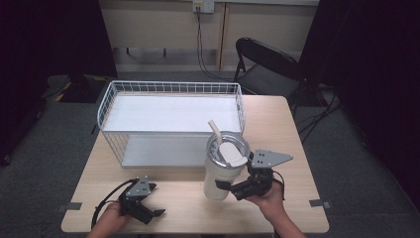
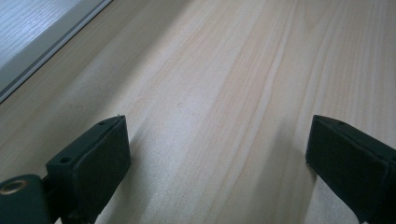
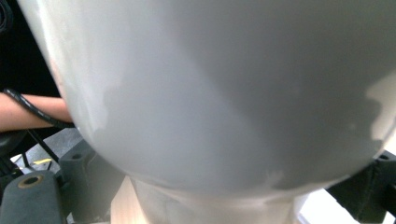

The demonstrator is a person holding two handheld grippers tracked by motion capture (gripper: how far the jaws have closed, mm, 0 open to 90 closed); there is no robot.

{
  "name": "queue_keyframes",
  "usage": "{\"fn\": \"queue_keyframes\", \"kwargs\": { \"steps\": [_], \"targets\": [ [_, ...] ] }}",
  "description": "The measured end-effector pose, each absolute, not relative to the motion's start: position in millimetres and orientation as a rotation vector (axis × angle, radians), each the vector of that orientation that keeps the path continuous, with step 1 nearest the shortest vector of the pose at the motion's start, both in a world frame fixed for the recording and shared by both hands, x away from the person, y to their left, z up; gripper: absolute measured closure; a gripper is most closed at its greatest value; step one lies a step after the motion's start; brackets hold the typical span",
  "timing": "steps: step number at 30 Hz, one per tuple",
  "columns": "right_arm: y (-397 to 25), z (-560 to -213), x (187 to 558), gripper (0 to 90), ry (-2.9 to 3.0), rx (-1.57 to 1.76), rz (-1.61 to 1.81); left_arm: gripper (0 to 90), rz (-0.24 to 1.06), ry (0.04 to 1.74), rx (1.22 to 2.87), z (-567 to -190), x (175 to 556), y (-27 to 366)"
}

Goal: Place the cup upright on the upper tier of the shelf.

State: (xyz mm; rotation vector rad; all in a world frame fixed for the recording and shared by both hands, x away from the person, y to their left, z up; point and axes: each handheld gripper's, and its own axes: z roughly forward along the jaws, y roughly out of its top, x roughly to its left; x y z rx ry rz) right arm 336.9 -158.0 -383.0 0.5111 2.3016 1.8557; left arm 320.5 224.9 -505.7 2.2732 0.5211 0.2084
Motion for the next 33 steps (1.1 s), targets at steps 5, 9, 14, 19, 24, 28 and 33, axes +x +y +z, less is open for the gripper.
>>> {"fn": "queue_keyframes", "kwargs": {
  "steps": [5,9,14,19,24,28,33],
  "targets": [
    [-159,-366,341,10.1,2.295,0.504,1.863,5.9,0.209,0.521,2.274,-506,320,225],
    [-160,-354,343,10.2,2.288,0.509,1.866,5.9,0.208,0.523,2.271,-506,320,225],
    [-160,-335,345,10.2,2.285,0.500,1.881,5.9,0.209,0.521,2.274,-506,320,225],
    [-160,-325,349,10.2,2.305,0.511,1.894,5.9,0.207,0.523,2.271,-506,320,225],
    [-161,-308,350,10.1,2.308,0.521,1.882,5.9,0.209,0.521,2.273,-506,320,225],
    [-162,-292,354,10.2,2.299,0.530,1.875,5.9,0.208,0.523,2.271,-506,320,225],
    [-162,-281,357,10.1,2.296,0.537,1.872,5.9,0.209,0.521,2.273,-506,321,225]
  ]
}}
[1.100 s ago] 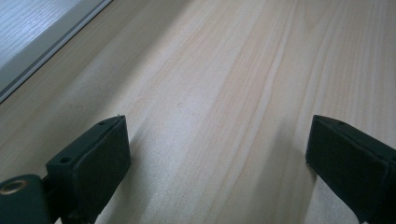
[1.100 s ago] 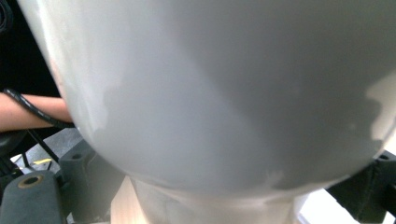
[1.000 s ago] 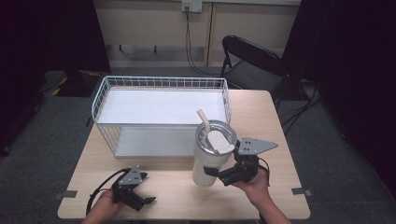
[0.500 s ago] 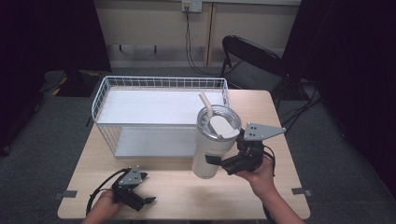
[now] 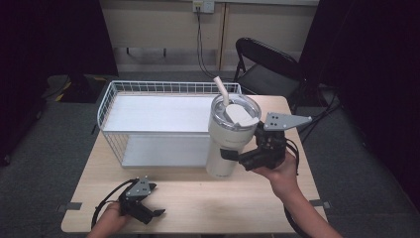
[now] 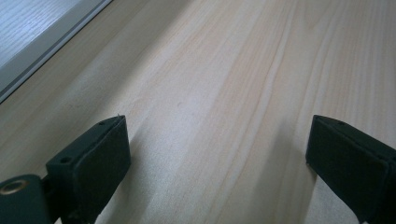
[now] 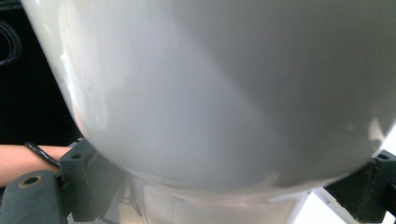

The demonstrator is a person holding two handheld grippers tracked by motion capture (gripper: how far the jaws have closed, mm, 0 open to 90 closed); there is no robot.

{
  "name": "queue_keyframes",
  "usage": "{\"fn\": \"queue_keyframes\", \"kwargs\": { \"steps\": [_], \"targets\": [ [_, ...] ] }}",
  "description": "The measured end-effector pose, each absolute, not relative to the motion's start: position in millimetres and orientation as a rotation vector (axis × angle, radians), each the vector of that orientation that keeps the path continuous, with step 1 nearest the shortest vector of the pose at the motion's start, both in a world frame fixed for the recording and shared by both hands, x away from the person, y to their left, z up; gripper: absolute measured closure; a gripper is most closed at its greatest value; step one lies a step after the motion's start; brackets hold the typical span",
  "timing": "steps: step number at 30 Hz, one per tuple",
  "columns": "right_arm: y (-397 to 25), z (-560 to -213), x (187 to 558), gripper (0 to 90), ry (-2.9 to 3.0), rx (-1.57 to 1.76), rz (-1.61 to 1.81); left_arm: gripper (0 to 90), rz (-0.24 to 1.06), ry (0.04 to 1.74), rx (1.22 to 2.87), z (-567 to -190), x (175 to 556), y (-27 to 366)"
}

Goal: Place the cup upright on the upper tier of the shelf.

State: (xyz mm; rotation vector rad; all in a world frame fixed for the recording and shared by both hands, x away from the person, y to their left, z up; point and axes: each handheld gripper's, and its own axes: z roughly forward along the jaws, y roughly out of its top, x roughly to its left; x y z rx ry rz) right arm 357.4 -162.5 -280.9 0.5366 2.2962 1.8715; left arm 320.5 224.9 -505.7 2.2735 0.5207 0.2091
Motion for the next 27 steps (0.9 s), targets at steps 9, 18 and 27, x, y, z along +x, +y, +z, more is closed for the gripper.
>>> {"fn": "queue_keyframes", "kwargs": {
  "steps": [9,18,27],
  "targets": [
    [-161,-258,366,10.1,2.305,0.553,1.856,5.9,0.207,0.524,2.270,-506,320,225],
    [-153,-234,372,10.1,2.293,0.533,1.851,5.9,0.206,0.524,2.269,-506,320,225],
    [-145,-220,382,10.1,2.284,0.543,1.834,5.9,0.207,0.522,2.272,-506,320,225]
  ]
}}
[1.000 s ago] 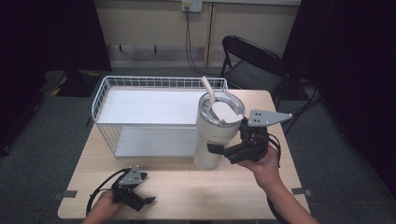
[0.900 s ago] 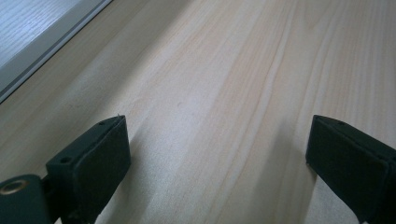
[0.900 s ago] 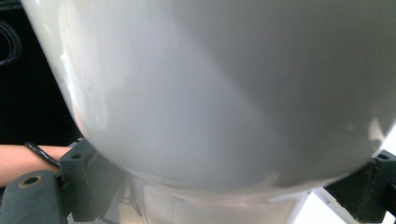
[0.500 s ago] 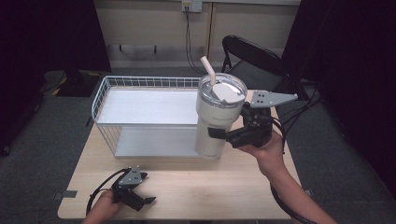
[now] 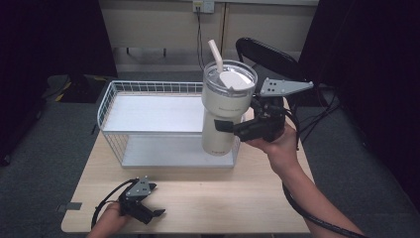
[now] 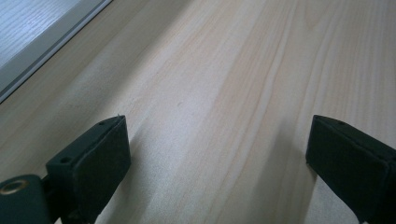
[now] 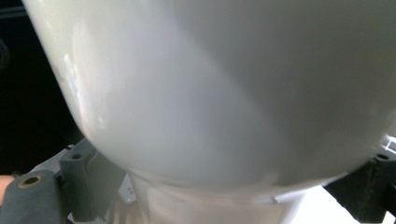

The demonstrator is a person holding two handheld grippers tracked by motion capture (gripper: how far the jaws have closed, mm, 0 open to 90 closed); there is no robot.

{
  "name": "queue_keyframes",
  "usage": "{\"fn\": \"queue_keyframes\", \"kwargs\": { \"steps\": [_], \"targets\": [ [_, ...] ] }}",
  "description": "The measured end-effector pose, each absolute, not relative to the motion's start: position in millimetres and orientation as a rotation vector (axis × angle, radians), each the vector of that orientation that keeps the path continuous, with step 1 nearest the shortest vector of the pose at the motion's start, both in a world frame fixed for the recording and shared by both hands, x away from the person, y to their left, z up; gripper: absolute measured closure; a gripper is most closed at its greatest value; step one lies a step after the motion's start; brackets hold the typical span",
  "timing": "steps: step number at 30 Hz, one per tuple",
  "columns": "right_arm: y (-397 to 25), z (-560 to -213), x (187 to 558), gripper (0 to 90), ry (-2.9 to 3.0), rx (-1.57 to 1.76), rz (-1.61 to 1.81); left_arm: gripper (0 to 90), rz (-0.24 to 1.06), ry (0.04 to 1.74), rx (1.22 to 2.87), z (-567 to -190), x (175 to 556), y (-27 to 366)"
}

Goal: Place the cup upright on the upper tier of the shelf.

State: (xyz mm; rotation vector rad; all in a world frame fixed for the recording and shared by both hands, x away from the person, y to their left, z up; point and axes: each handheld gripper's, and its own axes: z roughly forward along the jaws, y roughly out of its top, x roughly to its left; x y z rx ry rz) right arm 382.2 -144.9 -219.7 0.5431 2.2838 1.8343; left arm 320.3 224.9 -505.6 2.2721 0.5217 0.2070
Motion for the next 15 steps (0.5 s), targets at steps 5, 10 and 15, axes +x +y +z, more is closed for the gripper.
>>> {"fn": "queue_keyframes", "kwargs": {
  "steps": [5,10,15],
  "targets": [
    [-140,-216,391,10.1,2.267,0.565,1.824,5.9,0.206,0.523,2.270,-506,320,225],
    [-134,-212,400,10.2,2.247,0.579,1.802,5.9,0.205,0.522,2.272,-506,320,225],
    [-129,-210,410,10.1,2.243,0.596,1.793,5.9,0.205,0.521,2.274,-505,320,225]
  ]
}}
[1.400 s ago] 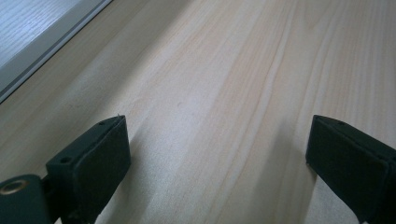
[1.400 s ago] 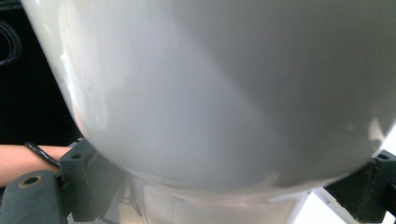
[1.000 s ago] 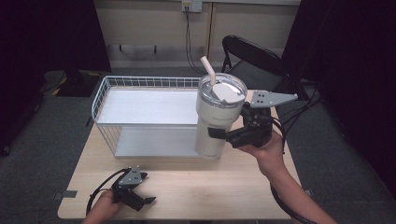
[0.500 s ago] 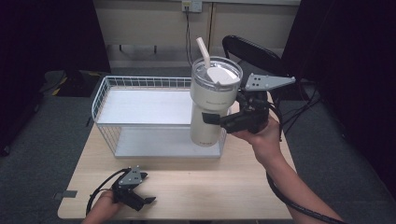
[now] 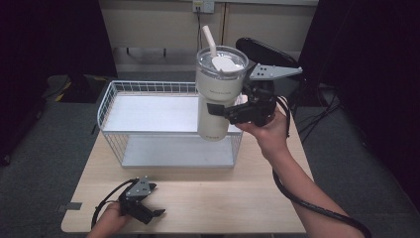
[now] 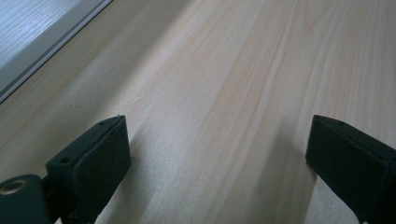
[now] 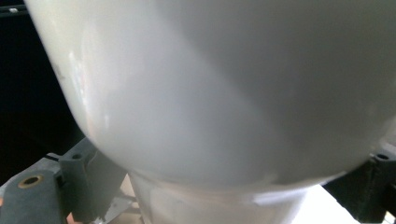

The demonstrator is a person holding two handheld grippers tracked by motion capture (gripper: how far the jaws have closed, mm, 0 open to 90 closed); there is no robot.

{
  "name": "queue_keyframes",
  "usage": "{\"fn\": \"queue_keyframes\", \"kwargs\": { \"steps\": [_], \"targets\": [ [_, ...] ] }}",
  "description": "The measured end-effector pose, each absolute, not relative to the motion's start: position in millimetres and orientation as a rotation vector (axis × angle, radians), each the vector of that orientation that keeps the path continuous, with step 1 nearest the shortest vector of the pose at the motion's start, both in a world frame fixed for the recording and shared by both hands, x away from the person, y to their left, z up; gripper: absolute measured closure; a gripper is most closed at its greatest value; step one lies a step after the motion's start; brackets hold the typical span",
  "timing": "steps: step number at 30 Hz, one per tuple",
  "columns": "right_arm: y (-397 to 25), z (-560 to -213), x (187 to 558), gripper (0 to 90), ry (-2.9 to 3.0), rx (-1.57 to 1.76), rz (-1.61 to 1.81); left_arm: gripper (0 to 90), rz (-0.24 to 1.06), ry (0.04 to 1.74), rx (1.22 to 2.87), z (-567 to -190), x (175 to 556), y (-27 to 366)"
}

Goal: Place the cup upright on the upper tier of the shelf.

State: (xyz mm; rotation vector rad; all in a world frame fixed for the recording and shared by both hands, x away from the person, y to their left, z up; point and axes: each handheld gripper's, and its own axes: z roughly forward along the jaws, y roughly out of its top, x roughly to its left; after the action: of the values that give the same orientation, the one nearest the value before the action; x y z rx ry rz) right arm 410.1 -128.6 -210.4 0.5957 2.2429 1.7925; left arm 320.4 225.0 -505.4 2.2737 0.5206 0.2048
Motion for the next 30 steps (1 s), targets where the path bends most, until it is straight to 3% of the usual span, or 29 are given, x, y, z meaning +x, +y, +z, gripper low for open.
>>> {"fn": "queue_keyframes", "kwargs": {
  "steps": [30],
  "targets": [
    [-95,-231,475,10.1,2.170,0.741,1.656,5.9,0.208,0.525,2.273,-505,320,225]
  ]
}}
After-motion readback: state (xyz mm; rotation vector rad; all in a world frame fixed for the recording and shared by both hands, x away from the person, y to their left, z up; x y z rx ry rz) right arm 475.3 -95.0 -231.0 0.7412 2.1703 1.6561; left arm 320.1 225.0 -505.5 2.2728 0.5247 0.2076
